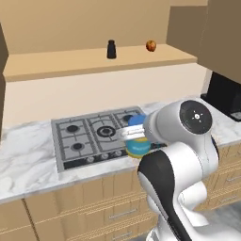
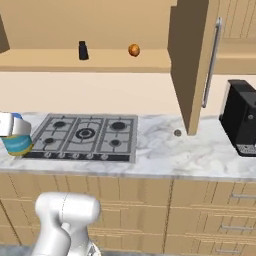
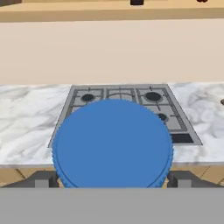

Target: Pick the shaker and mayonnaise from the counter and place them in the cabinet.

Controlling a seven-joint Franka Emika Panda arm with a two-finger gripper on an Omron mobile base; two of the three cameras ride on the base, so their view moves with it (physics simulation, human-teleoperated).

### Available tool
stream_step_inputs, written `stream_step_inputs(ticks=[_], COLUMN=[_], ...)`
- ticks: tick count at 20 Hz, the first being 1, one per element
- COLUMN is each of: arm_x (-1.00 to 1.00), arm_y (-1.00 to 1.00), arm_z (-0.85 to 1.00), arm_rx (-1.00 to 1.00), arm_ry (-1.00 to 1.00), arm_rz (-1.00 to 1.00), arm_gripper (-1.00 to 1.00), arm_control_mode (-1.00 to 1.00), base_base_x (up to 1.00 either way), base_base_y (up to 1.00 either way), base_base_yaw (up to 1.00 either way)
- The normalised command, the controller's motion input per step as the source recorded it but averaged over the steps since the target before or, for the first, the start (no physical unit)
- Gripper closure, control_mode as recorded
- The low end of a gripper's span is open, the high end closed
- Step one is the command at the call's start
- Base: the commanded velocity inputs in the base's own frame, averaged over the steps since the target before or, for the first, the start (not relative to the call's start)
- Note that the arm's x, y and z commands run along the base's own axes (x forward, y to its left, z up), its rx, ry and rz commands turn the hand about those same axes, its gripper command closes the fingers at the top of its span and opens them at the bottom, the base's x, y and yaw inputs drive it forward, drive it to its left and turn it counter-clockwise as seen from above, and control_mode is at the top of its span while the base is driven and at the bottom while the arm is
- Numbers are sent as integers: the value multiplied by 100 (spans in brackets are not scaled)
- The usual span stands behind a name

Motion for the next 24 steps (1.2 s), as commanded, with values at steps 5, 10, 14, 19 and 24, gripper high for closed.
stream_step_inputs(ticks=[5,10,14,19,24], arm_x=[0,0,4,4,4], arm_y=[0,0,11,46,44], arm_z=[0,0,13,73,84], arm_rx=[0,0,0,0,0], arm_ry=[0,0,-4,-17,-19], arm_rz=[0,0,0,-3,-4], arm_gripper=[100,100,100,100,100], arm_control_mode=[100,100,-100,-100,-100], base_base_x=[62,45,23,0,0], base_base_y=[25,38,31,0,0], base_base_yaw=[-2,-4,-2,0,0])
